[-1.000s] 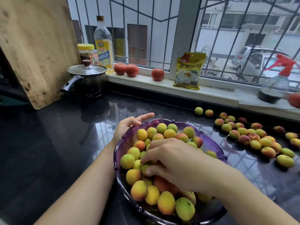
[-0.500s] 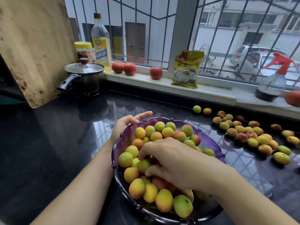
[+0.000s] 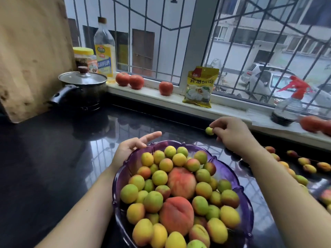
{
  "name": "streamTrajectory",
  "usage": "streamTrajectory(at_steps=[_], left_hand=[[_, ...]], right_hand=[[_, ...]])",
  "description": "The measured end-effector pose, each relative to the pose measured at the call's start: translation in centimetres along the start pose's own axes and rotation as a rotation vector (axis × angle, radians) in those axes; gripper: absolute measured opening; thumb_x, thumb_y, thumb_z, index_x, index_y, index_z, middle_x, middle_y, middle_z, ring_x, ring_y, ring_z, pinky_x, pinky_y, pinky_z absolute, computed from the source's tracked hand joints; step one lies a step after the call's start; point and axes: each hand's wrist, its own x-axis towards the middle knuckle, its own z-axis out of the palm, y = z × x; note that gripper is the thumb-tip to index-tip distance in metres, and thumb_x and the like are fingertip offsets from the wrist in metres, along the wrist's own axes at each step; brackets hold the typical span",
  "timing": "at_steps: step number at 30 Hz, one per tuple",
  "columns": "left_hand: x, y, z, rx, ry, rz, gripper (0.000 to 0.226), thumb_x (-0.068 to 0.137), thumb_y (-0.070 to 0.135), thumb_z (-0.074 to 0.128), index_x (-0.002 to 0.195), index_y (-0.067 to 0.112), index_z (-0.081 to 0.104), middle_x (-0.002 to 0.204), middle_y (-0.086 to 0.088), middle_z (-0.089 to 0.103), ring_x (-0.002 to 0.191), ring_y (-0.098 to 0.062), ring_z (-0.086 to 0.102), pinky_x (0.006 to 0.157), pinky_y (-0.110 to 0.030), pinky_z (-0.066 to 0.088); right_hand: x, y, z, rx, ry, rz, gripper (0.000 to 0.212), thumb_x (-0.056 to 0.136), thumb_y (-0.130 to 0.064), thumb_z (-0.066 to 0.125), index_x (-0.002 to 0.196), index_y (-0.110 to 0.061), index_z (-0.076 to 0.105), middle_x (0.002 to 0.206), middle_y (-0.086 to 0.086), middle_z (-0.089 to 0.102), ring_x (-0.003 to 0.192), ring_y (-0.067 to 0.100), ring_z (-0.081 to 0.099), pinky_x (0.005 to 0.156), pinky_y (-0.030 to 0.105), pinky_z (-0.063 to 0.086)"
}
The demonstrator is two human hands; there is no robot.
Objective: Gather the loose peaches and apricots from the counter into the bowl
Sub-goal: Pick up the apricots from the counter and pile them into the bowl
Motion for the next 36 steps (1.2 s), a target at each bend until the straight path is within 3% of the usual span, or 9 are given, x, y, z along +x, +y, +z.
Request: streamTrajectory(at_steps=[2,5,10,13,16,23,29,33,36], left_hand=[[-0.1,0.1,0.0,-0.006,0.012,-0.003,0.061,0.085,0.011,0.036,0.14,0.01,0.063,0.147,-0.037,0.05,0.128,-0.049,0.051,0.12,-0.062,0.032],[-0.2,0.2,0.0,-0.023,0.023,-0.01,0.06,0.086,0.01,0.035,0.138,0.009,0.065,0.145,-0.037,0.051,0.127,-0.049,0.052,0.119,-0.062,0.034],[-0.1,0.3,0.1,-0.022,0.029,-0.014,0.063,0.084,0.01,0.037,0.142,0.008,0.061,0.142,-0.037,0.054,0.124,-0.048,0.055,0.113,-0.059,0.04],[0.0,0.3,0.0,-0.023,0.035,-0.025,0.063,0.084,0.01,0.037,0.143,0.008,0.06,0.143,-0.036,0.054,0.125,-0.049,0.054,0.116,-0.061,0.037],[0.0,0.2,0.0,-0.013,0.035,-0.019,0.064,0.083,0.01,0.036,0.143,0.008,0.06,0.143,-0.036,0.054,0.125,-0.049,0.055,0.116,-0.061,0.037],[0.1,0.1,0.2,-0.025,0.022,-0.015,0.064,0.082,0.009,0.036,0.141,0.007,0.06,0.141,-0.036,0.055,0.119,-0.047,0.059,0.108,-0.056,0.044],[0.2,0.1,0.1,-0.009,0.01,-0.008,0.065,0.081,0.01,0.037,0.143,0.007,0.058,0.144,-0.036,0.053,0.123,-0.048,0.056,0.111,-0.057,0.041],[0.3,0.1,-0.2,-0.003,0.007,-0.007,0.066,0.082,0.012,0.038,0.144,0.008,0.058,0.145,-0.034,0.054,0.124,-0.047,0.056,0.111,-0.058,0.043],[0.2,0.0,-0.1,0.004,0.016,-0.007,0.066,0.081,0.012,0.038,0.145,0.007,0.057,0.146,-0.034,0.052,0.126,-0.048,0.055,0.113,-0.06,0.04]], right_hand=[[3.7,1.9,1.8,-0.21,-0.038,0.065,0.021,0.099,-0.013,0.056,0.115,-0.018,0.069,0.097,0.006,0.071,0.066,0.009,0.07,0.059,0.025,0.057],[6.8,2.9,4.5,-0.608,-0.154,-0.007,0.045,0.101,-0.024,0.055,0.145,-0.024,0.05,0.143,0.011,0.052,0.117,0.034,0.061,0.093,0.04,0.05],[8.9,2.9,7.1,-0.934,-0.218,-0.15,0.054,0.105,-0.043,0.047,0.154,-0.025,0.032,0.146,0.015,0.042,0.115,0.039,0.06,0.078,0.042,0.048],[9.9,3.4,7.4,-1.06,-0.282,-0.18,0.046,0.105,-0.039,0.047,0.147,-0.021,0.042,0.135,0.014,0.051,0.114,0.038,0.061,0.078,0.042,0.048],[9.8,3.7,7.3,-1.116,-0.17,-0.219,0.036,0.102,-0.032,0.054,0.134,-0.017,0.049,0.126,0.013,0.05,0.102,0.037,0.065,0.065,0.04,0.046],[9.6,5.5,7.0,-1.001,-0.093,-0.001,0.034,0.1,-0.024,0.055,0.13,-0.01,0.051,0.125,0.017,0.05,0.11,0.041,0.061,0.071,0.041,0.044],[9.8,5.0,6.4,-0.873,-0.213,-0.061,0.027,0.097,-0.021,0.056,0.122,-0.012,0.058,0.121,0.014,0.057,0.109,0.038,0.06,0.082,0.04,0.048],[7.9,3.0,4.9,-0.556,-0.097,-0.064,0.027,0.101,-0.024,0.052,0.124,-0.016,0.064,0.124,0.014,0.063,0.109,0.034,0.059,0.084,0.034,0.044],[5.6,0.6,2.0,-0.095,0.019,0.036,0.017,0.097,-0.018,0.057,0.108,-0.017,0.07,0.1,0.01,0.067,0.082,0.024,0.058,0.07,0.031,0.043]])
